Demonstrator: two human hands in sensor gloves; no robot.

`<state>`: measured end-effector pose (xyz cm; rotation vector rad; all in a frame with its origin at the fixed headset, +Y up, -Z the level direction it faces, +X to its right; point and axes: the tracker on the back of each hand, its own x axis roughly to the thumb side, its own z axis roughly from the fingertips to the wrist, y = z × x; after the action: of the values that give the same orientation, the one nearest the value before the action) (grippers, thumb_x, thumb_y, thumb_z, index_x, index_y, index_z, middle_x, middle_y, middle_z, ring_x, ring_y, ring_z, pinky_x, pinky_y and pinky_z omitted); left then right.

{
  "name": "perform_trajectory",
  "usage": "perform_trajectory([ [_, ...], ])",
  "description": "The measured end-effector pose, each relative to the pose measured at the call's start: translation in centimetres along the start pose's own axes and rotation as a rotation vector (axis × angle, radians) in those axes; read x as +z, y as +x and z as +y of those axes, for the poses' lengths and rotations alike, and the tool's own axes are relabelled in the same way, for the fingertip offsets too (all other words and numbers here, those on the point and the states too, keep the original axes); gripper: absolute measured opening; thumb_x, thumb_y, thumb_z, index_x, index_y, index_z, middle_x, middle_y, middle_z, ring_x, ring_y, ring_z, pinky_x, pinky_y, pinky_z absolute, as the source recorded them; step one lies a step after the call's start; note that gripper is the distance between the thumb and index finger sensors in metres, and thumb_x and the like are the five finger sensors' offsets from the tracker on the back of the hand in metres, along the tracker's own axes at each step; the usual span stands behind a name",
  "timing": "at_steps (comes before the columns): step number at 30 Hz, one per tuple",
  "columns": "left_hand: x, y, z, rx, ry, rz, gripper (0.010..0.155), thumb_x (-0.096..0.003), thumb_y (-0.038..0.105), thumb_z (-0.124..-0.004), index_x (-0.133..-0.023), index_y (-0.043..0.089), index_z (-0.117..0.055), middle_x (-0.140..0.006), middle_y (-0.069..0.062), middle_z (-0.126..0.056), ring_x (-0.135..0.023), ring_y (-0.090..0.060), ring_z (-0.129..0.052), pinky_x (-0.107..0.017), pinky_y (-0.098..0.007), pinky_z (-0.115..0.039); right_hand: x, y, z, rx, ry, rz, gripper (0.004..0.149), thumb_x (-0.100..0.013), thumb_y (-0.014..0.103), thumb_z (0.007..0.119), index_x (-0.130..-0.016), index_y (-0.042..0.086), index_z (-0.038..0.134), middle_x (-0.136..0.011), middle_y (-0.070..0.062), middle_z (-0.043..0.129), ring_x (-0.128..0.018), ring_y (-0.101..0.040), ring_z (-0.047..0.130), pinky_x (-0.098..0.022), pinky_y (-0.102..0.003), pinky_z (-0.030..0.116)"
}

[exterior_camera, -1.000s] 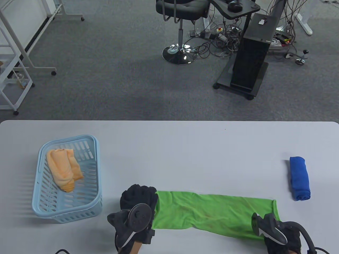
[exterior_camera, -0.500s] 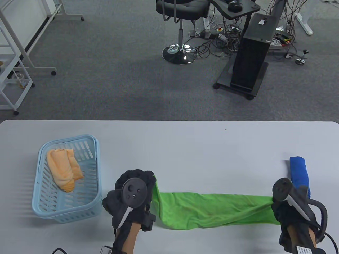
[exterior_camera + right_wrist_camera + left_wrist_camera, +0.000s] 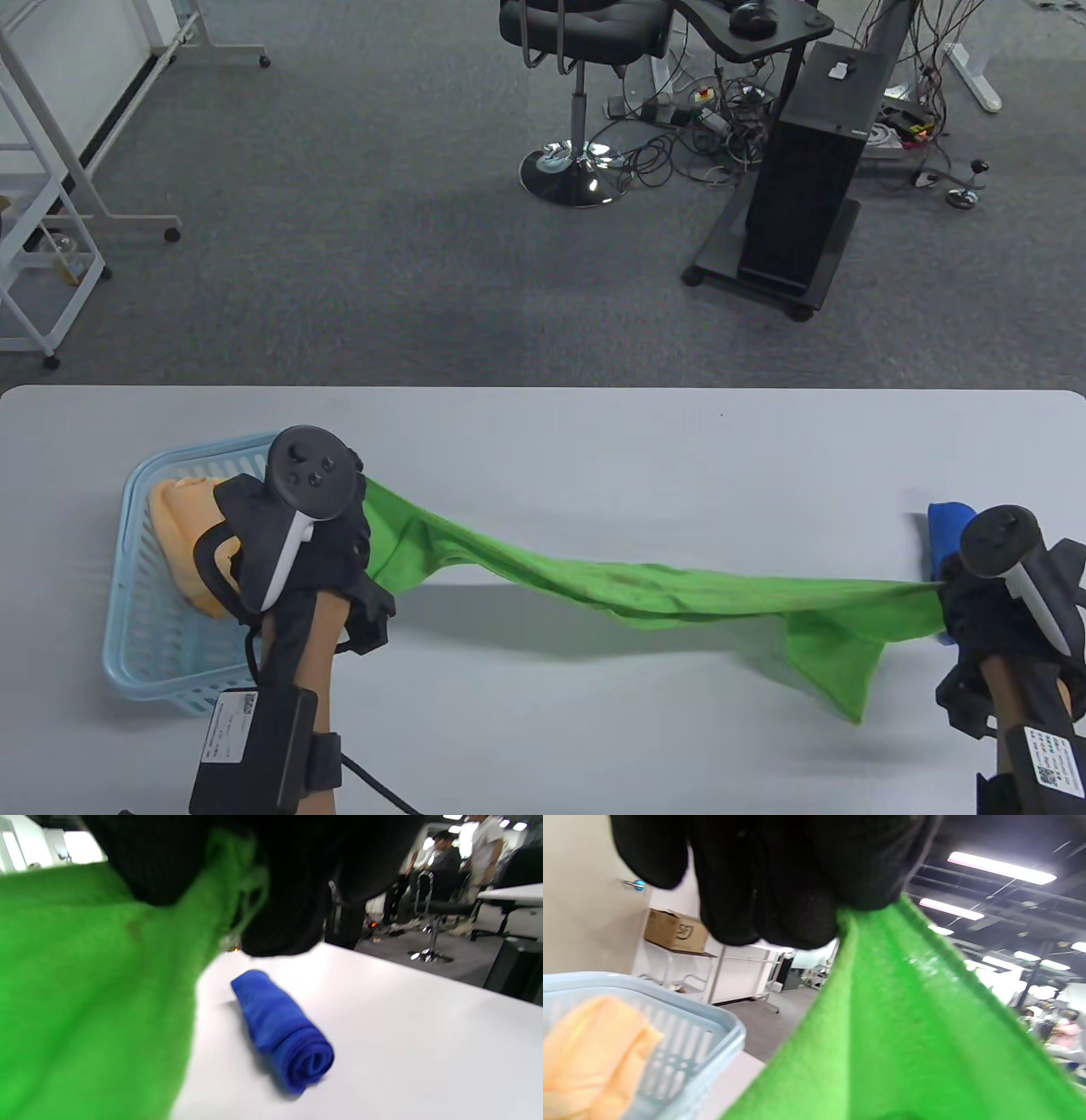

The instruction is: Roll rectangular towel into towel roll

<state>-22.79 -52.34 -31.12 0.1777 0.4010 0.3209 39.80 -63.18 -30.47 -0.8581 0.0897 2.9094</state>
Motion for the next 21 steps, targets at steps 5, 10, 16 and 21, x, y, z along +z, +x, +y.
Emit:
perform_trajectory([
  [5, -1.8, -3.3, 0.1, -0.063, 0.038, 0.113, 0.040, -0.0390, 0.035, -0.084, -0.074, 0.021, -0.097, -0.048, -0.010, -0.106, -0.068, -0.032, -0.103, -0.058, -0.060, -0.074, 0.0, -1.4, 0.2, 0.025, -0.027, 0.054, 0.043, -0.029, 0.033, 0.079, -0.068, 0.019, 0.092, -0.050, -0.003, 0.095, -0.037, -0.022, 0.099, -0.054, -0.052, 0.076],
  [10, -2.7, -6.5, -0.4, -0.089, 0.000, 0.203, 0.040, -0.0388, 0.035, -0.086, -0.072, 0.020, -0.101, -0.047, -0.010, -0.108, -0.067, -0.032, -0.103, -0.057, -0.060, -0.075, 0.5, -0.8, -0.1, -0.005, -0.067, 0.068, 0.044, -0.029, 0.038, 0.077, -0.065, 0.017, 0.092, -0.046, -0.002, 0.096, -0.034, -0.022, 0.099, -0.053, -0.051, 0.077],
  [16, -3.1, -4.9, -1.1, 0.021, -0.153, 0.185, 0.041, -0.0392, 0.039, -0.087, -0.073, 0.024, -0.104, -0.087, -0.014, -0.092, -0.069, -0.036, -0.097, -0.057, -0.061, -0.072, 0.6, 1.3, -0.3, -0.308, 0.217, 0.126, 0.044, -0.035, 0.035, 0.075, -0.076, 0.023, 0.086, -0.079, -0.010, 0.080, -0.041, -0.021, 0.096, -0.052, -0.050, 0.077],
  [21, -4.3, -2.5, -1.8, 0.392, -0.296, 0.142, 0.041, -0.0421, 0.037, -0.084, -0.077, 0.022, -0.100, -0.085, -0.016, -0.096, -0.012, -0.003, -0.103, -0.022, -0.036, -0.092, 0.5, 2.8, -0.6, -0.713, 0.257, 0.088, 0.045, -0.035, 0.031, 0.075, -0.079, 0.021, 0.081, -0.082, -0.012, 0.084, -0.025, -0.005, 0.102, -0.039, -0.035, 0.089],
])
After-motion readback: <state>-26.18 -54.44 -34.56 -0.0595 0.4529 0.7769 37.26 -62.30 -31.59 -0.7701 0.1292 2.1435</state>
